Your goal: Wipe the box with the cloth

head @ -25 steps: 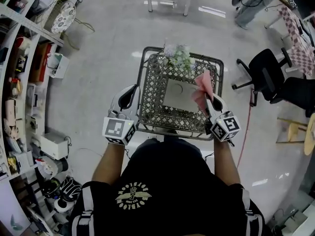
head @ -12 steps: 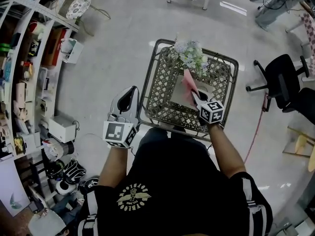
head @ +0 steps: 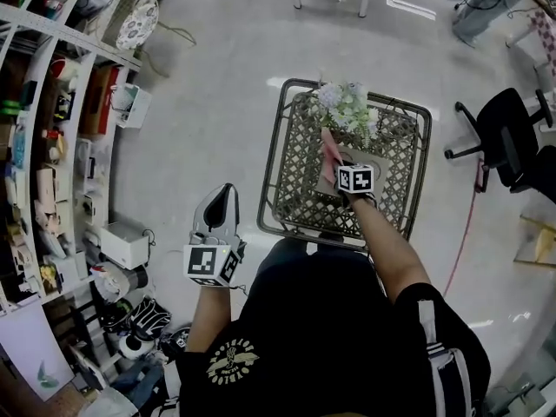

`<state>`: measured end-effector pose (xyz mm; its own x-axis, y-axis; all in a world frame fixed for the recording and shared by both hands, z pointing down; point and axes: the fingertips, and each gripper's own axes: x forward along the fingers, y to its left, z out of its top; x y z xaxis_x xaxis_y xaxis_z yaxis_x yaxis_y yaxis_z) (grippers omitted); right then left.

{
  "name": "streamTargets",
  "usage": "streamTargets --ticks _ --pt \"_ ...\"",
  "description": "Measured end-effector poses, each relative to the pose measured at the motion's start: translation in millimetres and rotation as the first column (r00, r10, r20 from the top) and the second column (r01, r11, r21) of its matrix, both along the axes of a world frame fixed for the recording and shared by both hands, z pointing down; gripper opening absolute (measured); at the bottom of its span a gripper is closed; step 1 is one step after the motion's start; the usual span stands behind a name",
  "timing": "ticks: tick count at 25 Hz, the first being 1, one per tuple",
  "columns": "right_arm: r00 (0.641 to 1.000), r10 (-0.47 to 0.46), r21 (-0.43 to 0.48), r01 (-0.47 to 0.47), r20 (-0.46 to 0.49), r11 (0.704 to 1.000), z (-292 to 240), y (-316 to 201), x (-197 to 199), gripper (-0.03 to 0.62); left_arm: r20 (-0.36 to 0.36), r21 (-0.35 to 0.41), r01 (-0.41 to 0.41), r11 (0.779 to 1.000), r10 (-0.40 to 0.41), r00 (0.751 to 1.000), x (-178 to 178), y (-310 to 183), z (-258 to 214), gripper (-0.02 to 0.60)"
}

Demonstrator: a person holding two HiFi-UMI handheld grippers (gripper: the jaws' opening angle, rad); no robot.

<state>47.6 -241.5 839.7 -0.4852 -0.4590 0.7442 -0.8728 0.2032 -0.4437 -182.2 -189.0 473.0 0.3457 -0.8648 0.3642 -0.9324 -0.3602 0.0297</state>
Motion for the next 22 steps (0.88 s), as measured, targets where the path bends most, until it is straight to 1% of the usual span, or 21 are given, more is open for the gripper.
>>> streamTargets --ticks 3,5,9,11,17,22 --pt "0.999 0.018 -0.061 -0.021 -0.05 0.998 22 -6 0 0.018 0.007 -0.016 0.006 1.0 -0.005 1.0 -10 -1 5 0.0" --pt "0.994 0.032 -0.089 -0.041 -0.101 0.995 32 -9 8 0.018 0.013 -0.022 -0.001 1.0 0.002 1.0 -14 -5 6 0.0" --pt "0.968 0.027 -0.111 -0.056 -0.25 0.992 47 0 42 0.018 0.017 -0.028 -0.03 0.999 0.031 0.999 -13 -13 11 0.0" --pt "0.954 0.03 -0.107 -0.064 -0.297 0.992 48 8 61 0.018 0.012 -0.029 -0.053 0.998 0.053 0.999 -7 -17 12 0.0" --pt "0.932 0.099 -0.097 -0.141 -0.35 0.985 43 29 106 0.017 0.002 -0.004 -0.121 0.993 0.121 0.993 15 -20 3 0.0" --pt "0.909 0.17 -0.11 -0.228 -0.381 0.967 45 54 157 0.017 0.007 0.004 -0.139 0.99 0.139 0.99 25 -19 -1 0.0"
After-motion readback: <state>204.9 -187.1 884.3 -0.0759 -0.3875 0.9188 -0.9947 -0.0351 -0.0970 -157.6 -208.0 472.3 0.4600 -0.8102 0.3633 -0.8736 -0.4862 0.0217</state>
